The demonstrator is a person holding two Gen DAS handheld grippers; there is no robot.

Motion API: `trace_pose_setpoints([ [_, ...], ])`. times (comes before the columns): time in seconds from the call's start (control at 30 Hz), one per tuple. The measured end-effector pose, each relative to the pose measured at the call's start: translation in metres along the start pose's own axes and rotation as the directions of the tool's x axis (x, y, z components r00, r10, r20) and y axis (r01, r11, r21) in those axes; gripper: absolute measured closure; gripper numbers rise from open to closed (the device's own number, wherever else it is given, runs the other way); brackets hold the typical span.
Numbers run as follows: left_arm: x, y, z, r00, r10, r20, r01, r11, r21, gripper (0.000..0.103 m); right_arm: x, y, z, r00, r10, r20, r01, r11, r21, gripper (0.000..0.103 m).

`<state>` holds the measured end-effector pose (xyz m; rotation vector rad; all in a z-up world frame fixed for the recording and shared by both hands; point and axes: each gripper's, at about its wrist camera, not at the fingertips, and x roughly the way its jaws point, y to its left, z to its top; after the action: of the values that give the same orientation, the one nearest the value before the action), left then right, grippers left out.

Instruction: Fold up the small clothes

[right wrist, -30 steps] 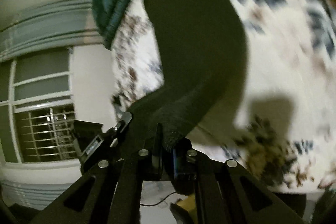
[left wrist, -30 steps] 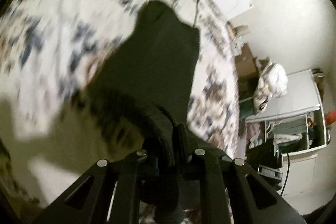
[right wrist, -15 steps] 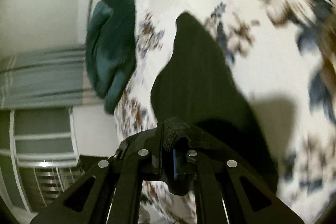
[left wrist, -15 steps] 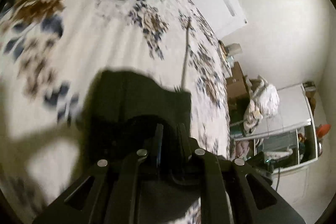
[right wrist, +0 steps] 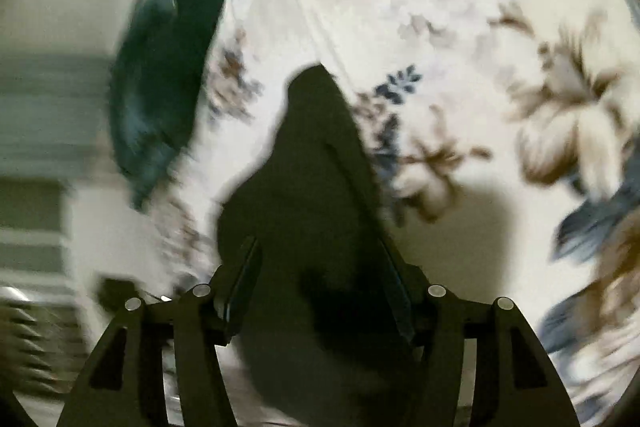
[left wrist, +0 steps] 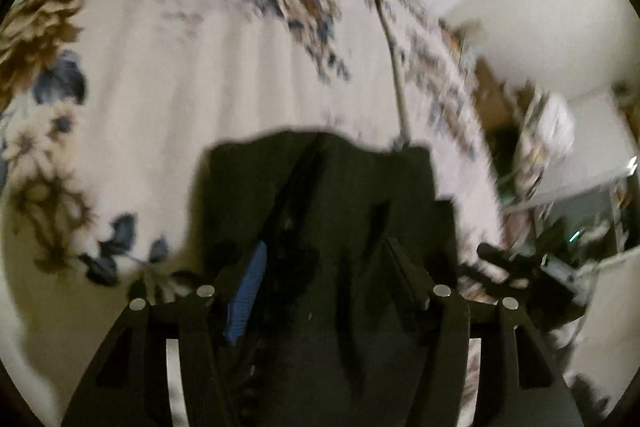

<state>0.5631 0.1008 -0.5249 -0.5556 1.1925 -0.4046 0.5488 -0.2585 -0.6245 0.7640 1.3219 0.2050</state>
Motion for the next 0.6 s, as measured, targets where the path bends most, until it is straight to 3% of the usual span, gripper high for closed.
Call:
trace_pose_setpoints([
  [0.1,0.027,-0.013,0.000,0.997,0.075,-0.011,-0.074,0.995,0.072,0.049,0.021,0.002,0.000,0.997,-0.067,-0.047,0.064,0.996,-0.065,0.042],
  [0.17,0.035,-0.020,0.001,0.990,0.142,0.023,-0.143,0.983,0.119,0.073,0.033,-0.003,0.000,0.995,-0.076,-0.066,0.071,0.995,-0.074,0.044],
  [0.2,0.034,-0.021,0.002,0.982,0.185,0.040,-0.188,0.973,0.133,0.093,0.037,-0.003,0.000,0.995,-0.077,-0.063,0.071,0.994,-0.088,0.064],
  [0.23,0.030,-0.020,0.002,0.985,0.167,0.049,-0.172,0.978,0.120,0.093,0.037,-0.001,0.000,0.995,-0.087,-0.046,0.082,0.992,-0.098,0.073],
  [0.33,0.011,-0.017,0.000,0.988,0.135,0.078,-0.142,0.985,0.093,0.094,0.033,0.007,-0.007,0.994,-0.114,-0.001,0.113,0.985,-0.133,0.078],
  [0.5,-0.016,-0.022,-0.003,0.985,0.126,0.122,-0.138,0.986,0.091,0.097,0.025,0.031,-0.014,0.982,-0.190,0.019,0.190,0.956,-0.222,0.078],
  [0.6,-0.017,-0.019,-0.003,0.983,0.136,0.122,-0.146,0.986,0.083,0.097,0.026,0.027,-0.009,0.982,-0.189,-0.016,0.183,0.965,-0.186,0.075],
])
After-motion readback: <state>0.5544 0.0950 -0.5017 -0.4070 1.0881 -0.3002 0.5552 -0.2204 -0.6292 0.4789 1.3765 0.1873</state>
